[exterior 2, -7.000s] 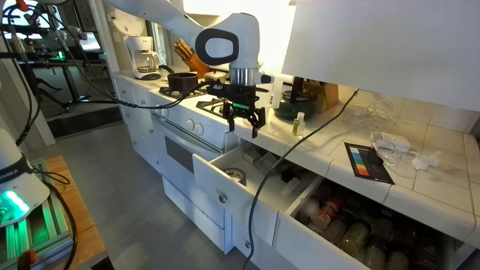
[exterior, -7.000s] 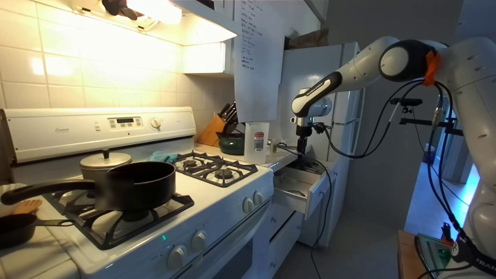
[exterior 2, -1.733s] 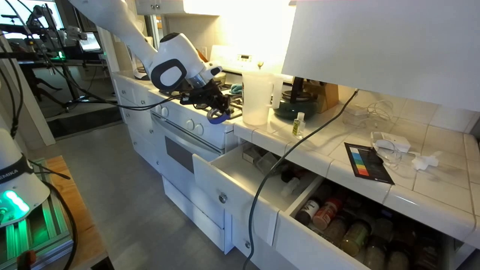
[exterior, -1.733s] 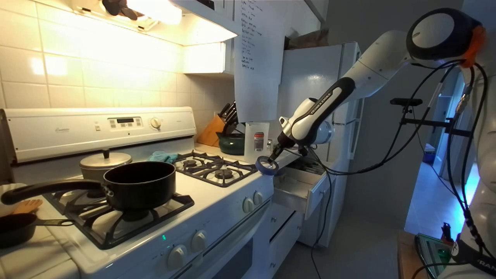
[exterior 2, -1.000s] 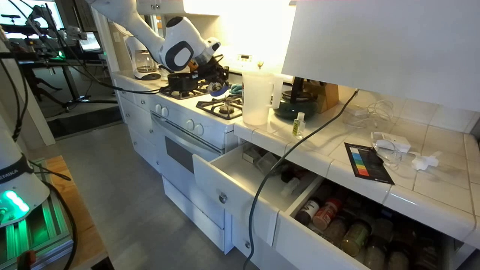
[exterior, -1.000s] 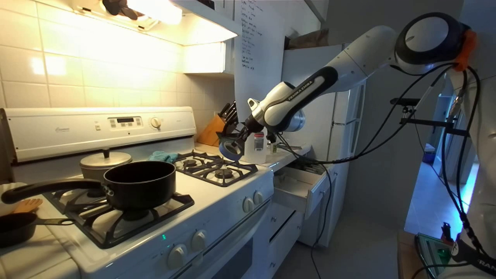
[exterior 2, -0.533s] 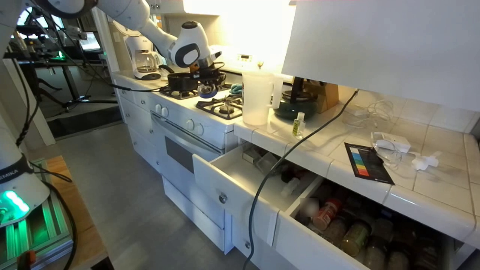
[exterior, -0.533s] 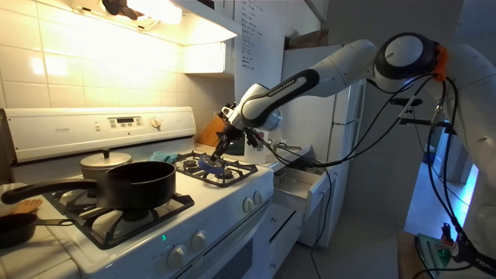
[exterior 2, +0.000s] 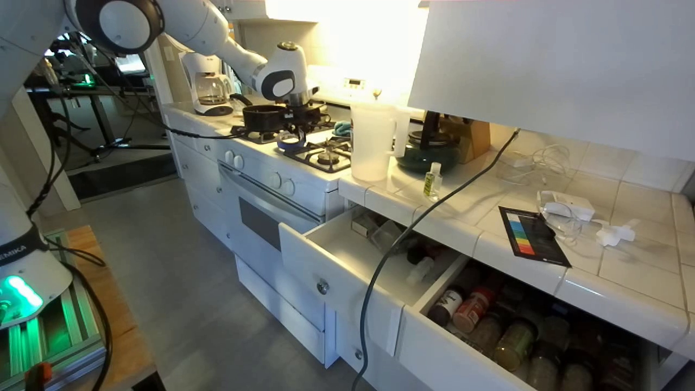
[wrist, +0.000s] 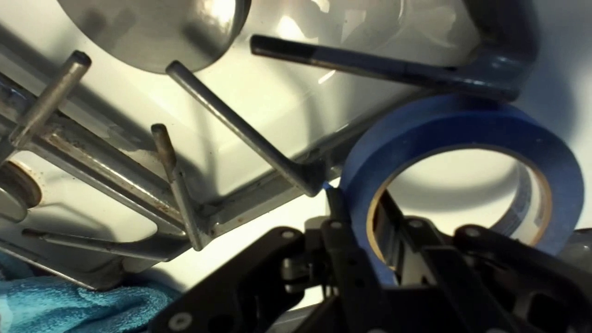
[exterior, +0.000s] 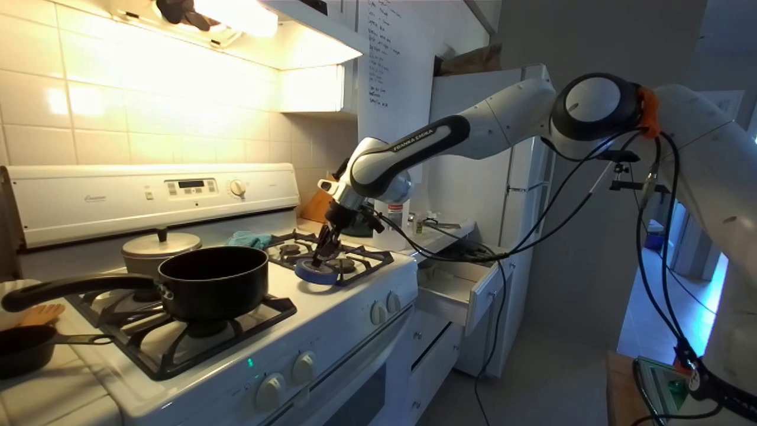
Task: Remove the blue masking tape from the open drawer and put it on the stovetop.
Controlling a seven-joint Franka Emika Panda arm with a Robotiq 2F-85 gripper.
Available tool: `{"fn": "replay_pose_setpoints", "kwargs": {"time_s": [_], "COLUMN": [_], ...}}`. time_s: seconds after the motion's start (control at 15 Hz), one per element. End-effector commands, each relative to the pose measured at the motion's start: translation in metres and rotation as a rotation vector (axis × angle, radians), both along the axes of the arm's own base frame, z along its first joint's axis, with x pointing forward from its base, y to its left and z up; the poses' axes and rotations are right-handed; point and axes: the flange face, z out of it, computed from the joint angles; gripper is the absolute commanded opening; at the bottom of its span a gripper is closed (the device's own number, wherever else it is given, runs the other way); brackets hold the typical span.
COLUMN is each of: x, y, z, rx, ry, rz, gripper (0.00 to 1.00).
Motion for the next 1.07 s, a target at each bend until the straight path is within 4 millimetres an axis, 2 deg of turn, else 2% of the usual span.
{"fn": "replay_pose_setpoints", "kwargs": {"time_s": [0.0, 0.07, 0.33, 0.53, 0.6, 0.87, 1.0], "x": [0.010, 0.010, 0.008, -0.001, -0.008, -0.035, -0.056], "y": [-0.001, -0.001, -0.006, -0.019, -0.023, -0.050, -0.078], "z": [-0.004, -0.004, -0.008, 0.003, 0.014, 0.051, 0.060], "rx": [-0.005, -0.014, -0.051, -0.132, -0.157, -0.224, -0.261], "ry": [0.034, 0.044, 0.081, 0.030, -0.002, -0.166, -0.130], "rz": [0.086, 0.104, 0.160, 0.165, 0.172, 0.100, -0.020], "gripper": [0.44, 0.46, 0.72, 0.93, 0.98, 1.00, 1.00]}}
